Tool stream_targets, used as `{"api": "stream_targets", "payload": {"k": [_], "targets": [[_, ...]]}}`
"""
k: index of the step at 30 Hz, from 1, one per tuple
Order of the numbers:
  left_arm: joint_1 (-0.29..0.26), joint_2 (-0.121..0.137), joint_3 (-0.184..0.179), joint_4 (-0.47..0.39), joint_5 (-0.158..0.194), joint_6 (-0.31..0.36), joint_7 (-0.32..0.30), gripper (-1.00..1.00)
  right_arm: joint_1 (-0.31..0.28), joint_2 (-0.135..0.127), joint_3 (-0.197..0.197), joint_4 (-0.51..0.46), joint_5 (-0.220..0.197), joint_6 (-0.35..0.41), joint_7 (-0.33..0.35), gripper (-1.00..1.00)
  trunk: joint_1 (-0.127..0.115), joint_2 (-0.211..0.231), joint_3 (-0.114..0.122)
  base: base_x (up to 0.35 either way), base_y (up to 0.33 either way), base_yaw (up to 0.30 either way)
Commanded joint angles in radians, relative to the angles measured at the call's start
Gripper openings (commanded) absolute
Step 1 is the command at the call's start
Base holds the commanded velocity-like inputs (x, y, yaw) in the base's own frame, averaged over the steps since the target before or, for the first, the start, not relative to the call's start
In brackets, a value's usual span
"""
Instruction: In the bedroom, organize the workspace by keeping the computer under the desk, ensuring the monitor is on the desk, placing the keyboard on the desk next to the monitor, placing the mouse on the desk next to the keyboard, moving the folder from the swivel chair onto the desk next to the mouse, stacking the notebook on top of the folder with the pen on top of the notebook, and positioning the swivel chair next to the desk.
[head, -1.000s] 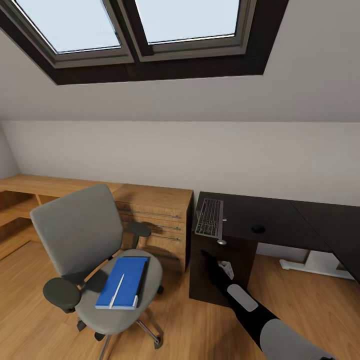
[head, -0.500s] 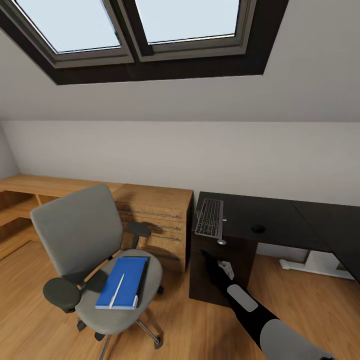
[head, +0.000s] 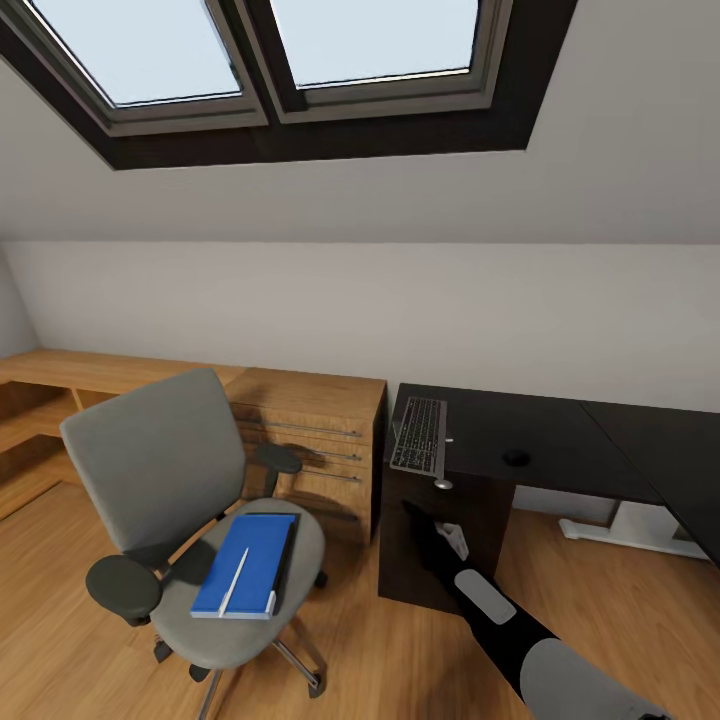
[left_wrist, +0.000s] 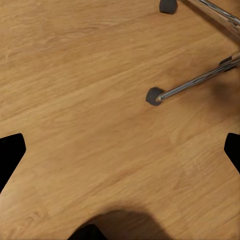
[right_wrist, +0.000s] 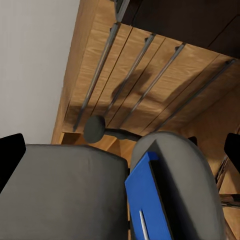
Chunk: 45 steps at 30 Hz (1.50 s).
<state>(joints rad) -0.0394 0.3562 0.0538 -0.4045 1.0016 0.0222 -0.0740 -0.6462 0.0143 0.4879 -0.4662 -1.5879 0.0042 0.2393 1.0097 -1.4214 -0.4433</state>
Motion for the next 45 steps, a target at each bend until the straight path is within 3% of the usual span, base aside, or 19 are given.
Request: {"api": "stream_targets", "payload": {"k": [1,12,27,45], "targets": [[-0.001,0.000,0.003,0.001,0.009,0.002,-0.006,1.00,-0.001,0.000,0.004,0.001,-0.010,0.000,0.004,1.00,0.000,-0.001,-0.001,0.000,0.000,0.000],[-0.001,0.001,0.004,0.010,0.009,0.002,-0.007,1.00,-0.001,-0.002,0.004,0.008,-0.010,0.000,0.005,1.00,0.000,-0.001,-0.001,0.014,0.006,0.000],[-0.001,-0.003,0.003,0.016,0.009,0.002,-0.009,1.00,-0.001,-0.002,0.003,0.015,-0.010,-0.001,0.004,1.00,0.000,-0.001,-0.001,0.181,0.082,0.000],[-0.001,-0.003,0.003,0.016,0.008,0.002,-0.009,1.00,-0.001,-0.001,0.005,0.016,-0.011,-0.004,0.003,1.00,0.000,-0.001,-0.001,0.016,0.005,-0.058]]}}
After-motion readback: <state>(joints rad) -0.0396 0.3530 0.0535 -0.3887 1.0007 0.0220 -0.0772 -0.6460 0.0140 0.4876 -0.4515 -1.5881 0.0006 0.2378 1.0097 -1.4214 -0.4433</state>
